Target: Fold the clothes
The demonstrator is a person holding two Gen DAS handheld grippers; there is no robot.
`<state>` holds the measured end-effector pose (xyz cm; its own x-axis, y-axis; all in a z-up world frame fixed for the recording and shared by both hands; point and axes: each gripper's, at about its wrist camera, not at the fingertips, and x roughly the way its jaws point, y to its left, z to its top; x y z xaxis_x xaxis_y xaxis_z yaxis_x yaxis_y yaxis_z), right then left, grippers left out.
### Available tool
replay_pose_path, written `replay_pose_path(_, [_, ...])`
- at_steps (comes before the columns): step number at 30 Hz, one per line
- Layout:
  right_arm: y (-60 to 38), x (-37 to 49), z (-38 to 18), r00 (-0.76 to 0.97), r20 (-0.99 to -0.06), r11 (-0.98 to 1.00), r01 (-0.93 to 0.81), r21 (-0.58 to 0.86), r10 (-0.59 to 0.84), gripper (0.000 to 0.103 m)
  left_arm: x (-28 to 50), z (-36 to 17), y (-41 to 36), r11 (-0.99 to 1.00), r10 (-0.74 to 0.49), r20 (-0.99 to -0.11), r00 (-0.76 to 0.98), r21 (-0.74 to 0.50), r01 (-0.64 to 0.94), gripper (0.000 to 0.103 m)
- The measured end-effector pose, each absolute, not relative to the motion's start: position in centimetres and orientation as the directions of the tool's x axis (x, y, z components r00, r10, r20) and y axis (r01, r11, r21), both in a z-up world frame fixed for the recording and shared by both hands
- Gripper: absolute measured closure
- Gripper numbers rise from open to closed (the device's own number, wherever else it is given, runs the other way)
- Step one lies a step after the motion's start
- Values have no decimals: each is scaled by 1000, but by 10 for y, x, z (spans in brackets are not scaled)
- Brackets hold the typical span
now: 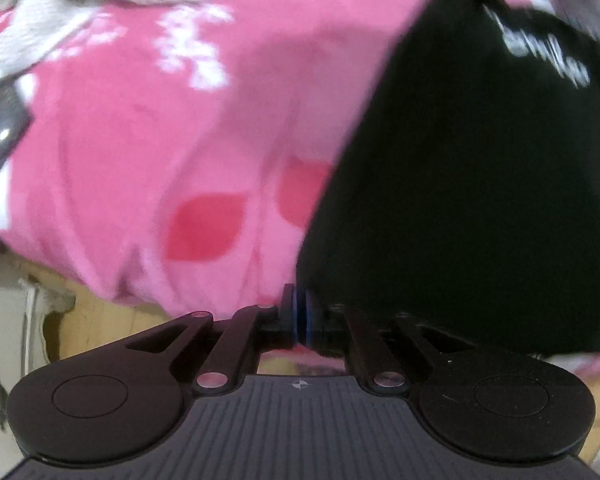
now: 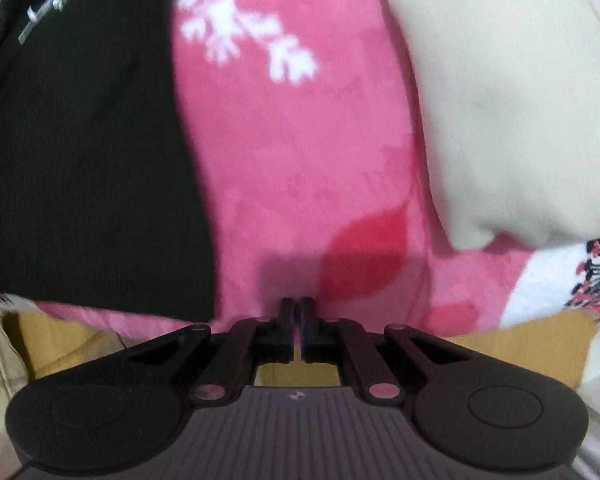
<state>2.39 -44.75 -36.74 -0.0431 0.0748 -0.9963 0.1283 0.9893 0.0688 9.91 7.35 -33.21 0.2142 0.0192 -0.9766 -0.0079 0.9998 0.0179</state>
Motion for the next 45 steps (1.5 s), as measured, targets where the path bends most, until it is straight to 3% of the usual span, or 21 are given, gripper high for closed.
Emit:
replay_pose_path(1, [-447,23,-362,-38,-997,990,124,63,68,96,98,-328,72,1000,22,-974,224,24,6,92])
replay_pose_path(3, [-449,19,-342,-1,-1000,994,110,28,28,82,96,-316,75,1000,3,-972,235,2,-3,72])
replay_pose_path(9, [-443,56,-269,281,-960,997,70,43,22,82,101,-275,84,994,36,-953,302,2,-109,66])
replay_pose_path(13, [-400,118,-232,494,-851,984,-64,166,176,82,134,-264,70,992,0,-916,402,-52,-117,50])
replay_pose_path(17, [-332,180,-225,581,-736,935,-277,223,348,81,175,-282,53,991,-68,-885,460,-112,-68,50])
replay_pose_path(18, [-315,194,-229,580,-719,919,-320,231,383,73,184,-288,50,990,-85,-880,468,-126,-58,50])
replay_pose_path(20, [-276,224,-244,539,-725,891,-386,239,429,61,201,-304,47,986,-134,-874,466,-166,-27,50])
replay_pose_path(23, [-217,257,-263,516,-726,862,-458,215,456,61,211,-324,35,990,-130,-867,480,-136,23,50])
replay_pose_path(26, [-181,282,-280,517,-755,886,-426,181,403,61,217,-334,30,993,-115,-864,490,-106,45,50])
replay_pose_path(32, [-204,284,-305,485,-824,956,-166,242,293,62,228,-339,42,982,-176,-848,500,-186,32,49])
replay_pose_path(37, [-244,254,-316,441,-892,994,-22,106,105,64,235,-355,45,979,-201,-862,465,-195,61,49])
replay_pose_path(45, [-289,290,-344,484,-875,997,-77,-25,16,65,229,-363,37,986,-165,-855,492,-128,107,47])
